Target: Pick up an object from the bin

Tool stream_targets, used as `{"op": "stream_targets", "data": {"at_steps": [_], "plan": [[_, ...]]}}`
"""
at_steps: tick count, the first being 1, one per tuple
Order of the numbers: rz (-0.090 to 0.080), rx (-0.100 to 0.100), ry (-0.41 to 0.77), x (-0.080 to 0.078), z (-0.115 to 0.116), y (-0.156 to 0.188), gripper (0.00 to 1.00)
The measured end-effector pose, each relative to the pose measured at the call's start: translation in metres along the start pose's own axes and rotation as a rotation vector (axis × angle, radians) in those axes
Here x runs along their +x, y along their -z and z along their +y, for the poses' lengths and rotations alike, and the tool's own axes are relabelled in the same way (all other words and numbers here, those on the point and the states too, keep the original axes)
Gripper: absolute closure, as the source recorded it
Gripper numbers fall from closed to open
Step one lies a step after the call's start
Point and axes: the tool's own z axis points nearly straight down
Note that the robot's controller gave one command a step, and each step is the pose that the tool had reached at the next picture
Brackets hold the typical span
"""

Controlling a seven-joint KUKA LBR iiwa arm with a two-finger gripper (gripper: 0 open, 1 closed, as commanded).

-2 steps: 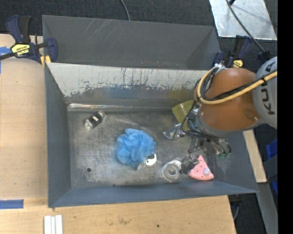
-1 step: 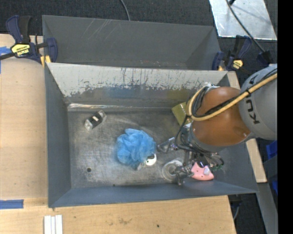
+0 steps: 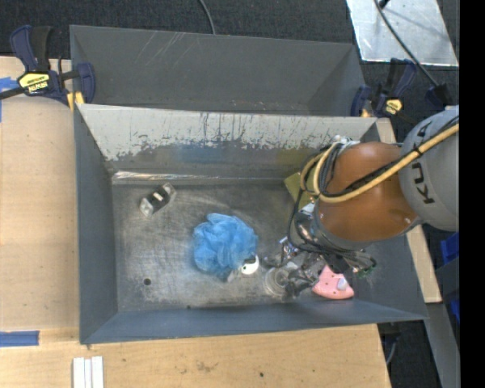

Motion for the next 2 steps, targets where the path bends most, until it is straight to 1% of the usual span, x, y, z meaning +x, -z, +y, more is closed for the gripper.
{"op": "stream_targets", "data": {"at_steps": [2], "plan": [[-0.002, 0.001, 0.041, -0.0008, 0.0001, 0.0006, 1.0]]}}
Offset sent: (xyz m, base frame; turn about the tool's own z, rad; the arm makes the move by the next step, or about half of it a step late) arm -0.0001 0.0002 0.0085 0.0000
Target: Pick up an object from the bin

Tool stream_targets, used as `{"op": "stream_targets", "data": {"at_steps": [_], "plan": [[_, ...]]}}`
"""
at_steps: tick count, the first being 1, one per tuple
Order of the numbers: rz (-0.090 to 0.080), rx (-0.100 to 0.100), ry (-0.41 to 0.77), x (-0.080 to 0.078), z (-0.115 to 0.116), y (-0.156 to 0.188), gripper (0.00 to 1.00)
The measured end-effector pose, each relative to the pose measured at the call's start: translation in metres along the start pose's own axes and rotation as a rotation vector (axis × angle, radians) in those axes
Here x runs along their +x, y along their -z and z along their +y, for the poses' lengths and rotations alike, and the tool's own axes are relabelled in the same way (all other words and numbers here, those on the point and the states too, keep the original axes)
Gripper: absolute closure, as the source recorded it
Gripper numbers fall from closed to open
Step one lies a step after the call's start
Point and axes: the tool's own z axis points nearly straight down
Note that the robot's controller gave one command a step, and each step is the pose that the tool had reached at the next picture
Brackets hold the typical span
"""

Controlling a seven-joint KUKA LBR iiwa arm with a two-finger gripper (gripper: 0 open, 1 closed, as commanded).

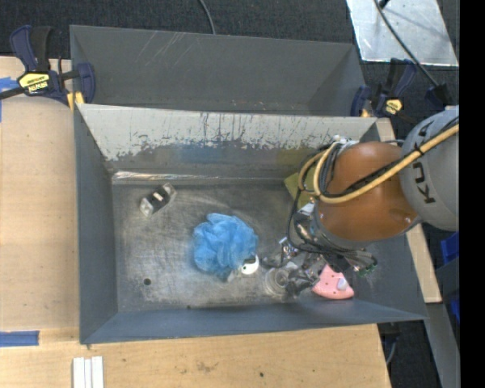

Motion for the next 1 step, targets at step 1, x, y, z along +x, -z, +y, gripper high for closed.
{"op": "stream_targets", "data": {"at_steps": [1], "plan": [[-0.001, -0.003, -0.012, 0.0008, 0.0009, 0.0052, 1.0]]}}
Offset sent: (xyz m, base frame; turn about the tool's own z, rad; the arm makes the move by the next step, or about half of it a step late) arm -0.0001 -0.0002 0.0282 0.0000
